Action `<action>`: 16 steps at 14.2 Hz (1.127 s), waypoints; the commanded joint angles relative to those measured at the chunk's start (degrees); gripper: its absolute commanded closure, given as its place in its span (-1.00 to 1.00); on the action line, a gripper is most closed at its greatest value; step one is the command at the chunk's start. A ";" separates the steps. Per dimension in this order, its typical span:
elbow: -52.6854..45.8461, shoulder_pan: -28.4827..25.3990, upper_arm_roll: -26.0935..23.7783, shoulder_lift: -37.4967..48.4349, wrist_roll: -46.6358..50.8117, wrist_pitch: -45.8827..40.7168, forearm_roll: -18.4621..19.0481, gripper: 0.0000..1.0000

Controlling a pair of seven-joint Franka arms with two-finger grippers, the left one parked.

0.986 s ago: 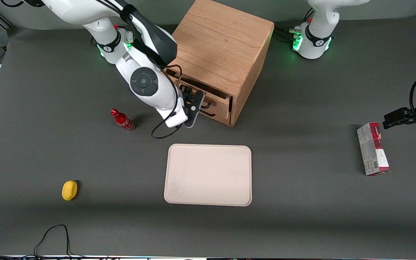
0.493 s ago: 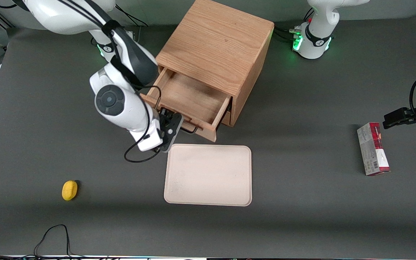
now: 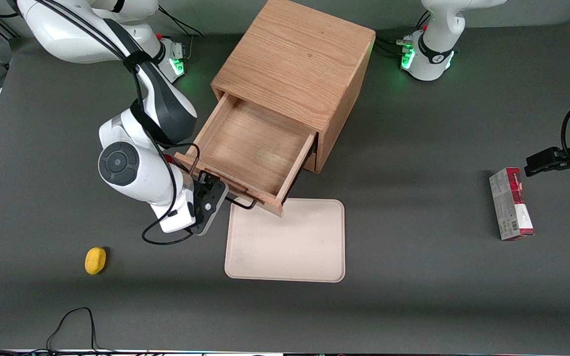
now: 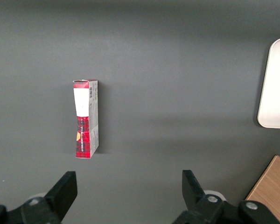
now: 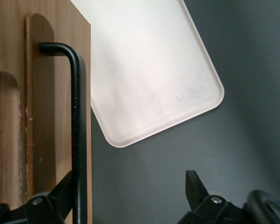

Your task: Open upper drawer

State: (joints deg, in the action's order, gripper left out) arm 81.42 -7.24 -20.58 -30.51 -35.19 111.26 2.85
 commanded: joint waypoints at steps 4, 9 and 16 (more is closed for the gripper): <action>-9.50 -0.67 2.20 0.10 -0.49 -4.90 0.76 -1.00; -8.66 -0.67 16.15 10.71 5.44 -15.70 -6.72 -1.00; 20.93 -0.67 24.62 35.92 33.24 -13.28 -2.52 -1.00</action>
State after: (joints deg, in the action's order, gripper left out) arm 88.26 -6.84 3.95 -5.62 -9.20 93.64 -2.39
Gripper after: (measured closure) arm 0.000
